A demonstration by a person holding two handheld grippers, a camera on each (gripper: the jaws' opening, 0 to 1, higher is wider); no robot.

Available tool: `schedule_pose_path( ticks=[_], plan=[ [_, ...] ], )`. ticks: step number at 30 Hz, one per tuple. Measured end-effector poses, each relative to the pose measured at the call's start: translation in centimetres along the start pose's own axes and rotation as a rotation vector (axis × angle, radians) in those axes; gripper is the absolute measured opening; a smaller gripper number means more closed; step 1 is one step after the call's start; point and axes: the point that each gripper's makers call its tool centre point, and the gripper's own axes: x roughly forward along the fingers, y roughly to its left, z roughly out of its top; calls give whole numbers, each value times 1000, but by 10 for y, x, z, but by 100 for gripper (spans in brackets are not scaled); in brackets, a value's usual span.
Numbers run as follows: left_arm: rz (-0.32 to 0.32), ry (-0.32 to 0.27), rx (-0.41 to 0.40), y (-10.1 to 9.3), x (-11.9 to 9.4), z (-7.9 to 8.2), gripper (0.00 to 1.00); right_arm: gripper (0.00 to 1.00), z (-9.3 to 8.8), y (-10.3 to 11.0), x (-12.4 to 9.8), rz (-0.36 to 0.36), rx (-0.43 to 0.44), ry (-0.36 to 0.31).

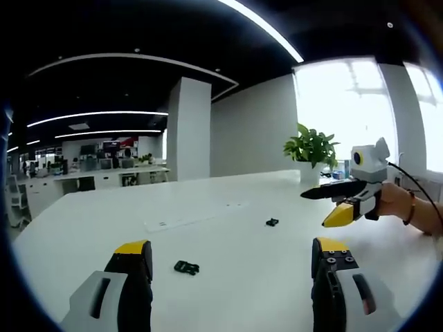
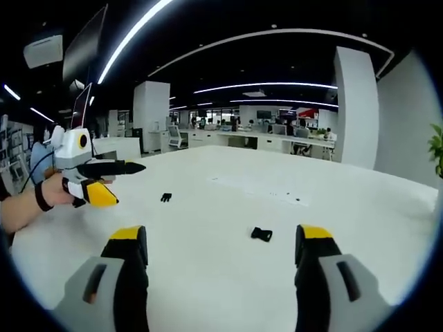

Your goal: Snap the two parts of the plastic buckle together until the buckle closes and remains connected.

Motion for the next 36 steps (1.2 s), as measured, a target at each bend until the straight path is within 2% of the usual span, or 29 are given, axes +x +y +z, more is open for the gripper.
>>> schedule_pose_path(
  ticks=[24,29,36],
  plan=[
    [-5,-1,-10,18,17,4,97,87,11,-11,27,0,-11,6],
    [-1,14,-3,24,23,2,97,87,10,-12,33,8,-18,13],
    [0,13,8,27,30,6,97,87,9,-24,34,-11,-23,16]
  ],
)
